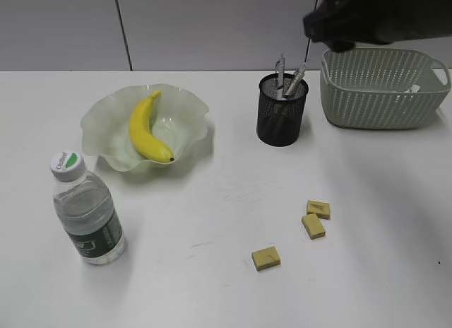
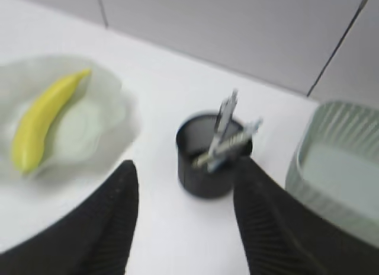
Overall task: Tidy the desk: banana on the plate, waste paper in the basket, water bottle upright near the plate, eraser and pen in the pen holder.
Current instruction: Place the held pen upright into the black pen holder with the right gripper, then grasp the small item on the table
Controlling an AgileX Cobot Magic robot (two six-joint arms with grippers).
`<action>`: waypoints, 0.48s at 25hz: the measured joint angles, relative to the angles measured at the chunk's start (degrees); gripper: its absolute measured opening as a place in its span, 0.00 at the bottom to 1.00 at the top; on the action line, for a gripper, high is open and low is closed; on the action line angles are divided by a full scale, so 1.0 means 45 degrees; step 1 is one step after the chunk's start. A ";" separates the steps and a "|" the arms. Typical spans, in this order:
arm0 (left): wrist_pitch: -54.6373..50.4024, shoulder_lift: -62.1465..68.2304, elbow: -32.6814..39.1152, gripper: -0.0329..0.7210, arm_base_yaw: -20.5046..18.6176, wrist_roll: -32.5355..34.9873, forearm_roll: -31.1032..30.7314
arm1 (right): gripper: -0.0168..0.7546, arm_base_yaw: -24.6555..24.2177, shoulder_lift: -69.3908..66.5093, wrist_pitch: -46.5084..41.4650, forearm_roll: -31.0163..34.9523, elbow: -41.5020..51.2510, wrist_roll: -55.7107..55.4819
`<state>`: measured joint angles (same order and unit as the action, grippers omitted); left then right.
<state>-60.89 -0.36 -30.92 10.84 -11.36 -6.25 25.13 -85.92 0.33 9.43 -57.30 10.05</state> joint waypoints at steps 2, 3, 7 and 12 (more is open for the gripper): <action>0.0000 0.0000 0.0000 0.62 0.0000 0.0000 0.0005 | 0.54 0.0000 0.1503 -0.3545 -0.0375 0.0000 0.0119; 0.0000 0.0000 0.0000 0.62 0.0000 0.0000 0.0005 | 0.52 0.0000 0.2240 -0.5493 -0.0553 0.0000 0.0006; 0.0017 0.0081 0.0000 0.62 0.0000 0.0000 0.0005 | 0.45 0.0000 0.5123 -1.1539 -0.1768 0.0680 -0.1397; 0.0359 0.1446 -0.0110 0.62 0.0000 0.0429 0.0401 | 0.41 0.0000 1.0071 -1.4495 -0.2475 0.3032 -0.2395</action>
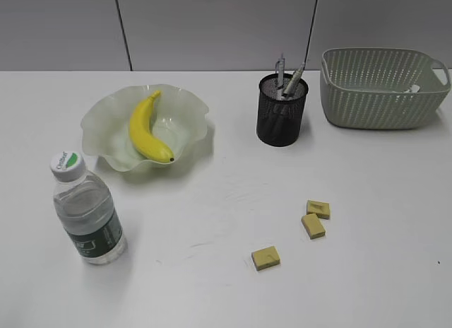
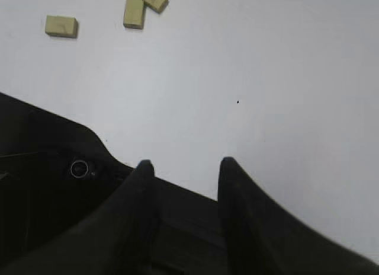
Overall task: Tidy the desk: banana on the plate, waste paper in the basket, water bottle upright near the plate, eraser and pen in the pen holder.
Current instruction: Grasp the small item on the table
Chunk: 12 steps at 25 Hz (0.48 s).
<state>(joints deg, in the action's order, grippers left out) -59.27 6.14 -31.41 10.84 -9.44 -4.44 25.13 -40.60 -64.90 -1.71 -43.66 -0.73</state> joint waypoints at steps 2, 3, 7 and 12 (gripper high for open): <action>0.0873 0.0924 -0.0167 0.62 0.0000 0.0720 0.0473 | 0.39 0.0000 0.2188 -0.0189 -0.0017 0.0971 -0.0204; 0.1374 0.1499 -0.0252 0.62 -0.0006 0.1345 0.0765 | 0.39 0.0000 0.3082 -0.0216 -0.0045 0.1406 -0.0253; 0.3726 0.4201 -0.0547 0.62 -0.0001 0.4997 0.3252 | 0.37 0.0000 0.6687 -0.0226 -0.0070 0.2589 -0.0490; 0.4949 0.8585 -0.1860 0.62 0.0481 0.9363 0.6998 | 0.37 0.0000 0.8993 0.0183 -0.0084 0.2815 -0.0645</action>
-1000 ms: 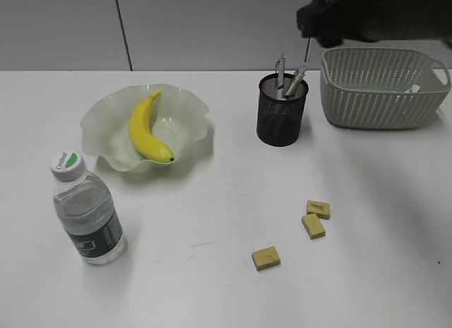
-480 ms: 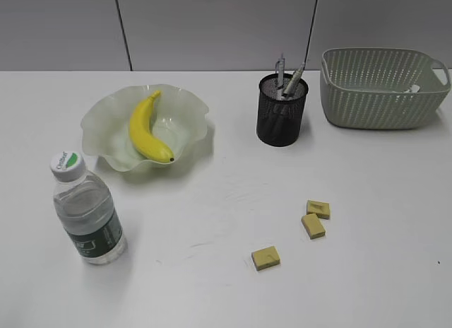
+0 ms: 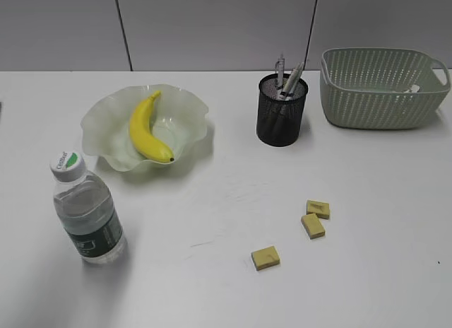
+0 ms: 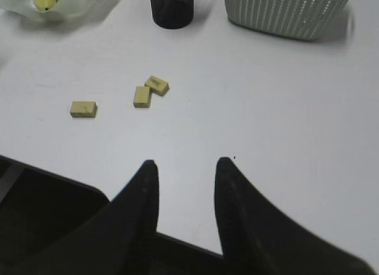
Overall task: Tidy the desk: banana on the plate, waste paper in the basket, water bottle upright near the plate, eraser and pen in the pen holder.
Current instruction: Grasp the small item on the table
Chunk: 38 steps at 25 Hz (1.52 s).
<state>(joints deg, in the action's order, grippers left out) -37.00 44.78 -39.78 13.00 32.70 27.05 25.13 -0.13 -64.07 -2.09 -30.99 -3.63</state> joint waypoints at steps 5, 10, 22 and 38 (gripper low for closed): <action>0.0848 0.4639 -0.2381 0.60 0.3137 0.0945 -0.0209 | 0.37 0.0000 0.0120 0.0739 -0.0027 0.0406 -0.0411; 0.0525 0.9853 -0.5151 0.63 0.6800 -0.0952 -0.3011 | 0.37 0.0000 0.0120 0.0898 -0.0059 0.0406 -0.0461; -0.1123 1.6706 -0.9097 0.69 0.9151 -0.2708 -0.4808 | 0.37 0.0000 0.0120 0.0939 -0.0105 0.0406 -0.0525; -0.0369 1.6920 -1.0036 0.29 0.9039 -0.2722 -0.4847 | 0.34 0.0000 0.0120 0.0939 -0.0150 0.0406 -0.0564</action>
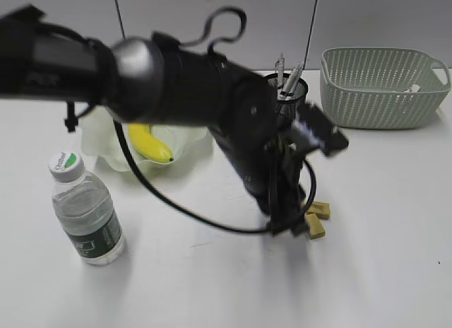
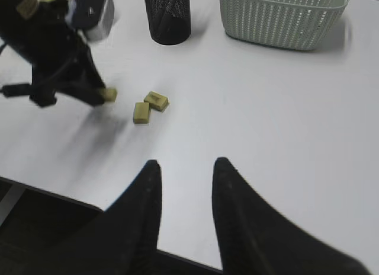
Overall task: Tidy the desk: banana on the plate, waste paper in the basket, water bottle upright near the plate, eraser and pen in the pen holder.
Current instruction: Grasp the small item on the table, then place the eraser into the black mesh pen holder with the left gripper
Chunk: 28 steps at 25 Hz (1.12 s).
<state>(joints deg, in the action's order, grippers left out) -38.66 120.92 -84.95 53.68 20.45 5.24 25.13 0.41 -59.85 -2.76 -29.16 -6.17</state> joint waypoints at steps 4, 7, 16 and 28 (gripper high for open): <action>0.2059 -0.0837 -0.1435 0.29 -0.0997 0.0000 0.0203 | 0.34 0.0000 0.0000 0.0000 0.0000 0.0000 0.0000; 0.3125 -0.0712 -0.2814 0.29 -0.1877 0.0000 0.0580 | 0.34 0.0000 0.0000 0.0000 0.0000 0.0000 0.0000; 0.3695 0.1883 -0.5577 0.29 -0.2784 -0.0010 0.1106 | 0.34 0.0000 0.0000 0.0000 -0.0008 0.0000 0.0000; 0.3789 0.2438 -0.5704 0.67 -0.3165 -0.0010 0.1214 | 0.33 0.0000 0.0000 0.0000 -0.0025 0.0000 -0.0016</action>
<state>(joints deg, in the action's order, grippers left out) -21.61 131.89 -110.61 39.44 20.41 10.70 25.13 0.41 -59.85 -2.87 -29.16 -6.24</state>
